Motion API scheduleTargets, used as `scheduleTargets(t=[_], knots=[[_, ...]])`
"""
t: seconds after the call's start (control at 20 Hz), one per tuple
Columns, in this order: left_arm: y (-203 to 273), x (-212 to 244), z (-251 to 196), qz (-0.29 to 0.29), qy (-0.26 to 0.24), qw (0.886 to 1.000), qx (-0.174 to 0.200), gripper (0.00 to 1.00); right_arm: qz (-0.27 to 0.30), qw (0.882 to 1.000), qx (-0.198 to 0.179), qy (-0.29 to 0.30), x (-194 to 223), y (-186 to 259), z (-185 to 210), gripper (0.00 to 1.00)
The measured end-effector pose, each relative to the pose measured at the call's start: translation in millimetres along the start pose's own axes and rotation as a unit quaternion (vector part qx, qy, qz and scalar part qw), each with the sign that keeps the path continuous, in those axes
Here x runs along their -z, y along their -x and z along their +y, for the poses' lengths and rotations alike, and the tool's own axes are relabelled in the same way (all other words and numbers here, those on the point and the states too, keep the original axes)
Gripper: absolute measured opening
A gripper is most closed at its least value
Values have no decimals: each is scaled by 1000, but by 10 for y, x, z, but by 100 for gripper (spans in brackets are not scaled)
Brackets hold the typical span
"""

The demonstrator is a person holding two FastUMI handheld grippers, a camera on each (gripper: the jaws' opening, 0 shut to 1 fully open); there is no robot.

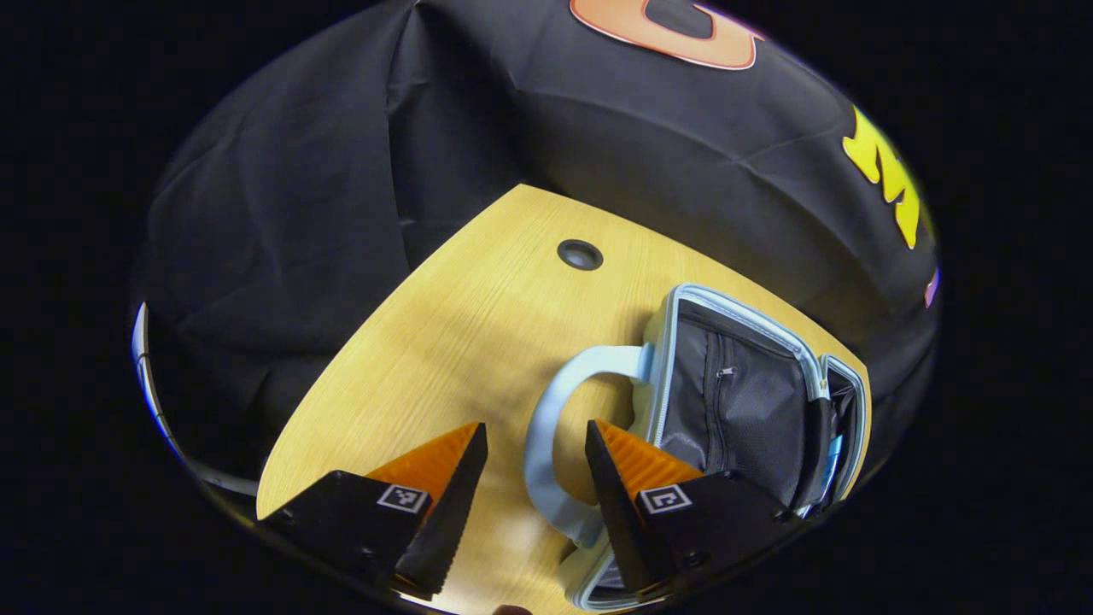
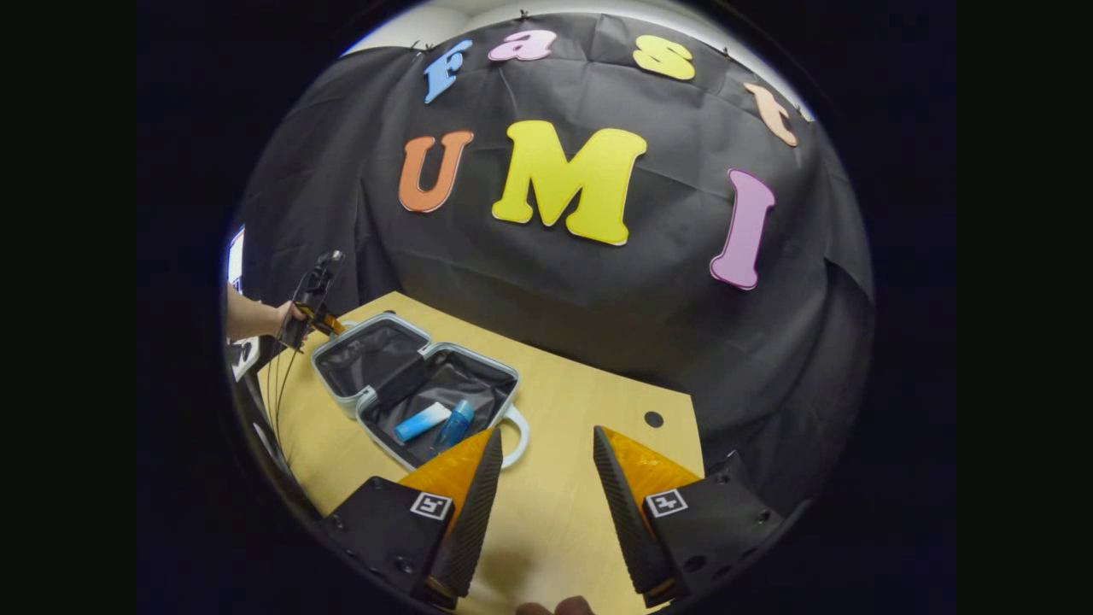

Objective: First open the suitcase, pack the skin care products into it, and then close the suitcase.

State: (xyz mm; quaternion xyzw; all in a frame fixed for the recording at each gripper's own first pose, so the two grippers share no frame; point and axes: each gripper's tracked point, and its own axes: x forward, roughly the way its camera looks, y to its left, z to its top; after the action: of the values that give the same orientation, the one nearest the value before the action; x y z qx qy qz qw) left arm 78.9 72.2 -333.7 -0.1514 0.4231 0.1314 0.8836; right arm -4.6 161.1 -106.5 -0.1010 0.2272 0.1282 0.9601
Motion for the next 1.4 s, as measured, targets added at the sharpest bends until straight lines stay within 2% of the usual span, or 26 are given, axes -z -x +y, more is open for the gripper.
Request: scheduleTargets(t=[0.05, 0.2, 0.25, 0.4, 0.55, 0.6, 0.75, 0.85, 1.1, 1.15, 1.25, 1.4], knots=[[-79, 46, -4, 12, 11, 1000, 1, 78, 2, 1000, 7, -4, -10, 12, -42, 63], [-144, 70, 9, 15, 21, 1000, -8, 31, 18, 1000, 14, -9, 93, -10, -82, 64], [-96, 29, -36, 13, 45, 999, -7, 19, 16, 1000, 18, -16, 102, 12, -125, 65], [111, -128, -111, -17, 40, 999, -11, 14, 13, 1000, 15, -25, 154, 94, -161, 63], [523, -383, -266, -62, 36, 997, -11, 12, 3, 999, 12, -38, 173, 183, -223, 65], [785, -515, -389, -83, 41, 996, 1, 11, -3, 999, 11, -43, 174, 224, -240, 65], [1163, -646, -757, -122, 30, 992, 26, 10, -16, 999, 6, -51, 194, 353, -298, 67], [1487, -691, -1100, -136, 20, 990, 29, 8, -22, 998, -2, -64, 221, 445, -351, 66], [2319, -683, -2311, -195, 13, 977, 87, 6, -50, 994, 5, -94, 212, 597, -712, 68], [2358, -659, -2473, -198, 5, 976, 90, 6, -54, 994, 8, -95, 207, 618, -784, 67], [2458, -522, -3149, -201, -30, 973, 107, 6, -55, 993, 19, -101, 281, 665, -1048, 67], [2380, -208, -4111, -194, -34, 967, 164, 6, -49, 992, 37, -108, 450, 787, -1395, 68]])
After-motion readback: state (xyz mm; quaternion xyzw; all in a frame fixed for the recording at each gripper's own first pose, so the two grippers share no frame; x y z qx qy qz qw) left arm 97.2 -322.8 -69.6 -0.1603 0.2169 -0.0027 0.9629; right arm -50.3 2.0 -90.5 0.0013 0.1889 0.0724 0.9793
